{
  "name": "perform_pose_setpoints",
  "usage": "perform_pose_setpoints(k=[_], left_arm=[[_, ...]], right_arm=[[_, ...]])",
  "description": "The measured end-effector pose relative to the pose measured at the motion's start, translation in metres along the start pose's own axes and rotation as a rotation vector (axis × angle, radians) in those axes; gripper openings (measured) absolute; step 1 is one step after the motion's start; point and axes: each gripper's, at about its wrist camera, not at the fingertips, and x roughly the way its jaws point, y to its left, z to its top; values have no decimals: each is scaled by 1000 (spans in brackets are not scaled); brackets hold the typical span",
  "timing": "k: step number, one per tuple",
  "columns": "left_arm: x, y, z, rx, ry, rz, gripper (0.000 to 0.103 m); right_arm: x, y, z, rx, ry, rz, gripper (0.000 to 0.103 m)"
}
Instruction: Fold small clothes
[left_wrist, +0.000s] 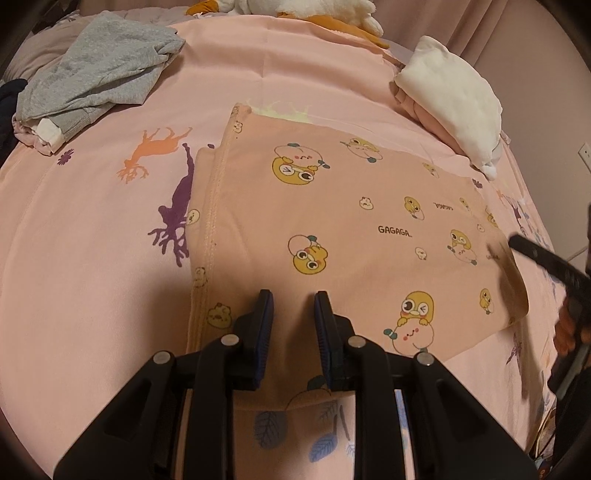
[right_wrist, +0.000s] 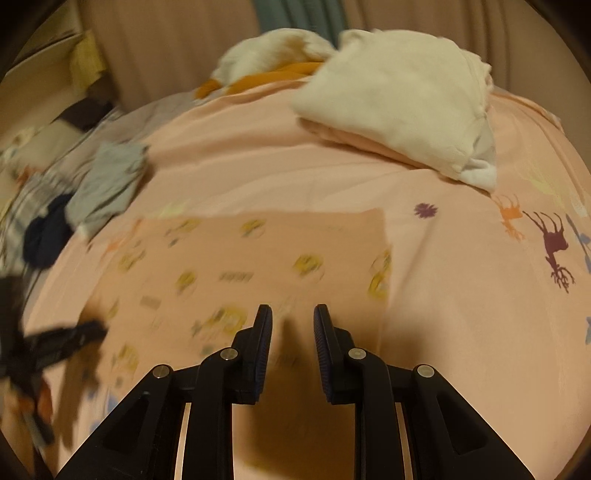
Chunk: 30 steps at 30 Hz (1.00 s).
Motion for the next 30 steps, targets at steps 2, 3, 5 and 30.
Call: perform_pose_setpoints(k=[2,3,5,30], left_arm=[[-1,0,-1,7,-2,3,22],[-1,0,-2,9,-3,3,22],[-2,1,-4,12,-4,5,22],[-46,3,-36,22,-59,74,69]], right_arm=[[-2,3,-16,-41,21,-15,23],[-1,3,-23,-55,35,-31,23],[6,2,-32,-67,71,-43,23],[-37,2,-70,10,81,36,39]])
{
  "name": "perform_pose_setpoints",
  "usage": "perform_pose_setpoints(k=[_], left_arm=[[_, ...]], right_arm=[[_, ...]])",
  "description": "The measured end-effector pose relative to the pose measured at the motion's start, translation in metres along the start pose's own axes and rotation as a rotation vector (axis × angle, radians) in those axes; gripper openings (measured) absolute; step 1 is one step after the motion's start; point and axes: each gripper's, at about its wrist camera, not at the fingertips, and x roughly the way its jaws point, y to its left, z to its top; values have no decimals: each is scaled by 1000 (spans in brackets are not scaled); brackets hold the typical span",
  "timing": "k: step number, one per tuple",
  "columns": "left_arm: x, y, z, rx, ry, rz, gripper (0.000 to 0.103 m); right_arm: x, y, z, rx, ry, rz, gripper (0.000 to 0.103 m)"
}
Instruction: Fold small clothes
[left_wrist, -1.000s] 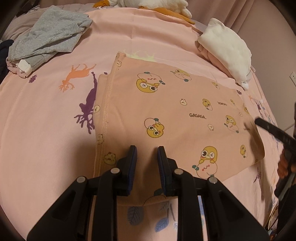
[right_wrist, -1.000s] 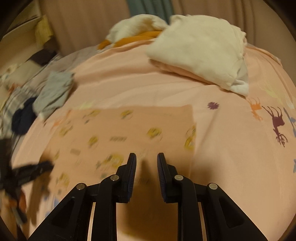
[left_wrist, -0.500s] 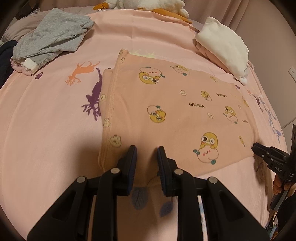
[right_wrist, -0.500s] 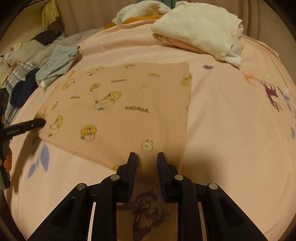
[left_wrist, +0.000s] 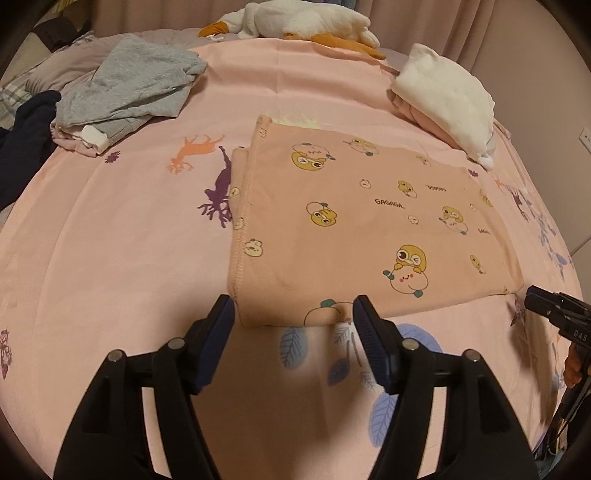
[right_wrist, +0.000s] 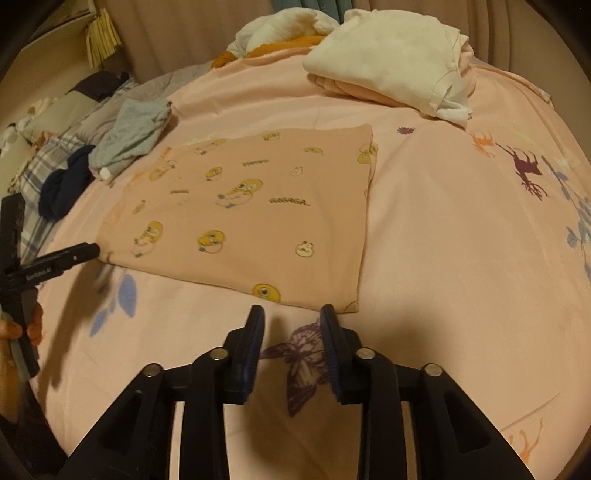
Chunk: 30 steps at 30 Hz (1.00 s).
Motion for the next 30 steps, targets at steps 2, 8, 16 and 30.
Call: perform_pose_setpoints(k=[2,8,16,30], left_arm=[[0,3,0,-17,5,-4,71],[5,25,2,-147,40,-96,71],[17,45,4,-288,64,-188,71],[54,51,40,-365,77,-355,72]], right_arm=[[-1,3,1,4,1,35,46],[4,11,4,73,14,175,52],[13,20,7,137,14,245,53],[20,31,15,117,3,274,53]])
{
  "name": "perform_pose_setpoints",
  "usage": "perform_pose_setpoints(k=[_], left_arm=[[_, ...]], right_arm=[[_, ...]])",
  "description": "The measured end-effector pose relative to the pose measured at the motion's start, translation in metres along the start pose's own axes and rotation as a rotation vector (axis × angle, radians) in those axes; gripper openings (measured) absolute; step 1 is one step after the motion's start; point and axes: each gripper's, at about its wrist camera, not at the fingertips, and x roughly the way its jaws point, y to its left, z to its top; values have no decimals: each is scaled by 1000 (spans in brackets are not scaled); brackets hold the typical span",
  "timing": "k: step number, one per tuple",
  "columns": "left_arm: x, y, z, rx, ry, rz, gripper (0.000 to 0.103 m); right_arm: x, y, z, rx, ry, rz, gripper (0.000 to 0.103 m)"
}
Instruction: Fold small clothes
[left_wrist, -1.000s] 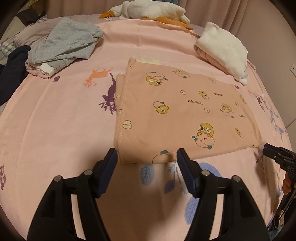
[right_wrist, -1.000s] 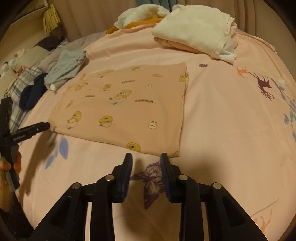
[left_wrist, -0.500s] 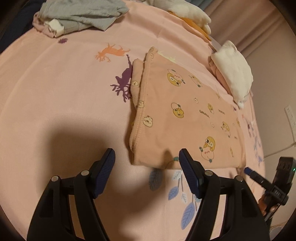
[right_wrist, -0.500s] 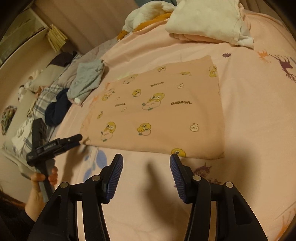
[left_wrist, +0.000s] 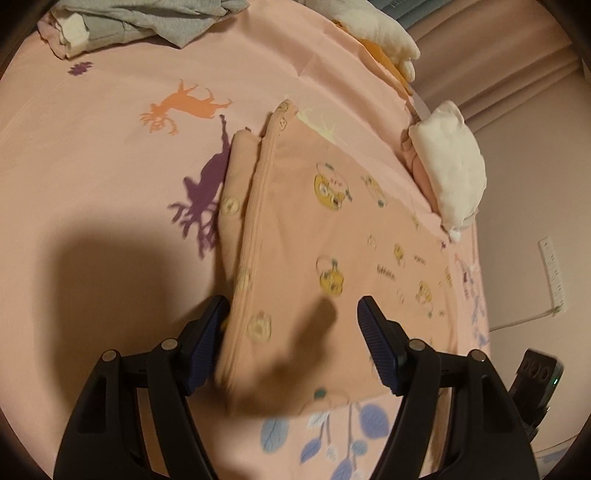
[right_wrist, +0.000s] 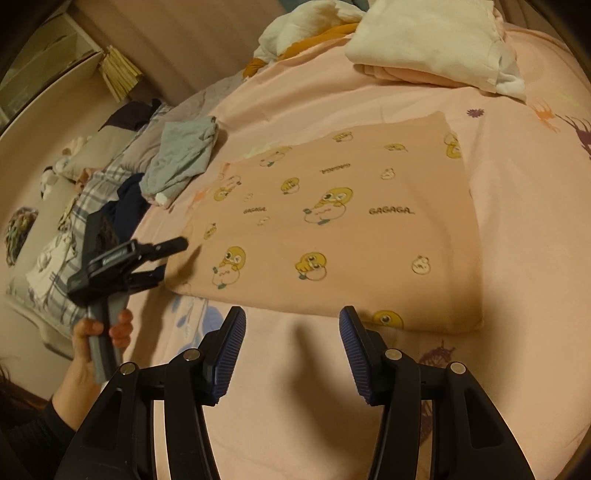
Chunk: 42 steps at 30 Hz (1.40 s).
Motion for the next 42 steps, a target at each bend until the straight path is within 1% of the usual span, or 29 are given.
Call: perform_pose_setpoints(k=[3,10,15,16,17,19,21,22,23,24,25,28,30,31,33,34,36,38,42], left_arm=[[6,0,10,-26,-11,-15,71],[20,-11,27,-17,-4,-15,72],[27,-17,35,-21,-2,-14,70],[28,-19,35,-15,-1,-7,64],[30,-21,36,-8,3,1,55],[33,-23,37,6,13,32,43],[34,-25,37,25,14,56,38],[34,-26,37,44,13,74,31],[35,-28,36,60,12,88,24],[34,-29,36,77,7,104,20],[33,-30,36,90,5,113,11],[27,-34,37,113,-7,118,12],[23,-39,37,137,-17,127,12],[22,-42,36,156,-21,138,12],[20,-51,36,193,-27,154,12],[19,-53,36,205,-30,157,12],[18,-60,36,228,-36,165,12],[17,-65,35,243,-41,163,12],[17,-73,33,277,-48,181,12]], right_arm=[[3,2,4,-5,-8,3,53],[17,11,20,-41,-14,2,53],[36,19,43,-63,-28,-6,53],[40,21,48,-67,-29,-14,53],[47,23,55,-73,-29,-22,53],[60,26,68,-66,-22,-43,53],[72,26,79,-54,-20,-67,53],[77,26,84,-51,-23,-76,52],[83,27,89,-52,-24,-82,48],[88,27,93,-51,-22,-90,44],[93,27,96,-51,-15,-98,41],[109,27,107,-49,1,-133,27],[118,27,114,-42,8,-149,24],[121,27,116,-41,8,-156,21],[125,29,121,-43,3,-165,20],[127,29,123,-43,3,-170,18],[135,26,124,-31,30,-180,17],[144,20,123,-14,68,-203,13],[139,18,120,-22,65,-201,13]])
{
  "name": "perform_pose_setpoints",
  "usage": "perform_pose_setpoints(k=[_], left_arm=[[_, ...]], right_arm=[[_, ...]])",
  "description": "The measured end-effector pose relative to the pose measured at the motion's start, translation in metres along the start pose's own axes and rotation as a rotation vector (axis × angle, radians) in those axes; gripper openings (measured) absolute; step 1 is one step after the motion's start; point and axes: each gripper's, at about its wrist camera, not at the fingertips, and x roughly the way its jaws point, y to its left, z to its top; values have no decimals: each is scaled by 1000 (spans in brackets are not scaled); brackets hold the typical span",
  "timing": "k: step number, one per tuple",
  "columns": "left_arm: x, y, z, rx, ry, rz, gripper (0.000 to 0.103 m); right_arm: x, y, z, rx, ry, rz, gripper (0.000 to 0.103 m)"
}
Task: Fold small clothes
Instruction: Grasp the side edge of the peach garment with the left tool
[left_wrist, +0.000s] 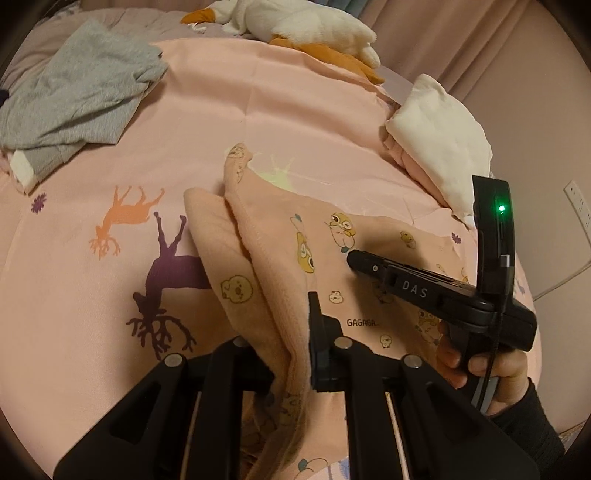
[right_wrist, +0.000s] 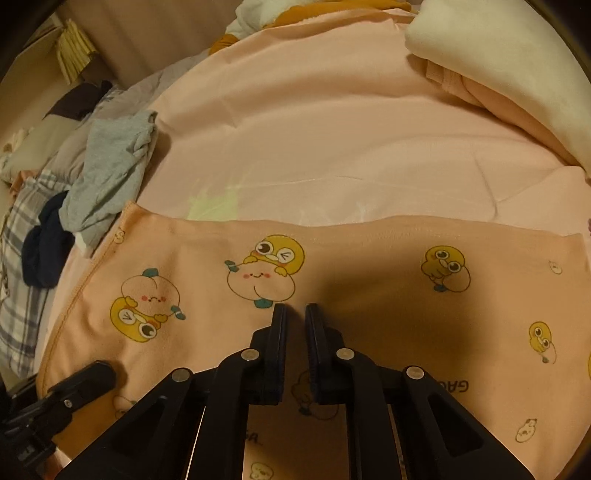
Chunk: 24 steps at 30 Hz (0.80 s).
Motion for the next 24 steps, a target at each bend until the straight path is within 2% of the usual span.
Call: perform_pose_setpoints(k=[9,16,24], left_arm=[[-1,-5,-1,26,-4,18,12],[-2,-8,-1,29,-4,21,12],[-7,-16,-2,44,-9,23,12]], right_arm=[[-32,7,-26,-52,-6,73,13],[-28,12,-42,-101,40,36,13],[-38,16,-50,-76,54,72,13]])
